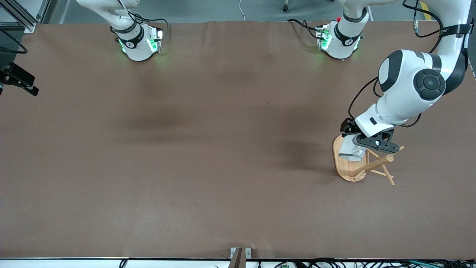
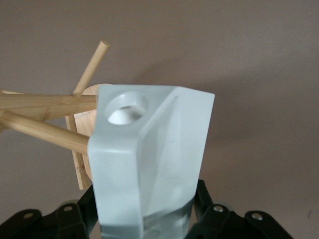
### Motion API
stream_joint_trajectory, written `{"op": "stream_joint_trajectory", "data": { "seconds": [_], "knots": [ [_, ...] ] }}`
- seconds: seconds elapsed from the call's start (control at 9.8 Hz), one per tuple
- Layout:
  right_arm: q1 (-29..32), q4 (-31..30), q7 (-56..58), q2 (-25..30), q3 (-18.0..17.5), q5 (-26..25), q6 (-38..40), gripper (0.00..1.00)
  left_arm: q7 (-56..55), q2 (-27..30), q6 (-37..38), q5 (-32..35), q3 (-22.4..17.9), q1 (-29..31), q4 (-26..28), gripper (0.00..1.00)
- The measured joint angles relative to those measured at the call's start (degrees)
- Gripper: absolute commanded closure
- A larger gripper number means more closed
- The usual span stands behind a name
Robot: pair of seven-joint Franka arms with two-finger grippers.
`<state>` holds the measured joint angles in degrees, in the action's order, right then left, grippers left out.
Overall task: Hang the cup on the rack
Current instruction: 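Lower the cup with the left gripper onto a rack peg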
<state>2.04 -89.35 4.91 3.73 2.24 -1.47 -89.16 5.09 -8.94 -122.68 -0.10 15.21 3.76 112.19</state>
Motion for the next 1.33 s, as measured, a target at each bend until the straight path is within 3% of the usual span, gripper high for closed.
{"op": "stream_joint_trajectory", "data": {
  "seconds": [0.71, 1.02, 1.22, 1.33],
  "knots": [
    [0.0, -0.06, 0.0, 0.0, -0.01, 0.0, -0.02, 0.0, 2.77, -0.63, -0.88, 0.0, -2.47, -0.02, 0.0, 0.64],
    [0.0, -0.08, 0.0, 0.0, -0.01, 0.0, -0.02, 0.0, 6.45, -1.43, -1.58, -3.1, -4.54, 0.0, 0.0, 0.63],
    [0.0, -0.08, 0.0, 0.0, -0.01, 0.0, -0.02, 0.0, 6.87, -2.02, -2.08, -3.68, -4.81, 0.0, -0.01, 0.56],
    [0.0, -0.08, 0.0, 0.0, -0.01, 0.0, -0.02, 0.0, 6.87, -2.13, -2.28, -3.68, -4.81, 0.0, -0.01, 0.36]
  ]
}}
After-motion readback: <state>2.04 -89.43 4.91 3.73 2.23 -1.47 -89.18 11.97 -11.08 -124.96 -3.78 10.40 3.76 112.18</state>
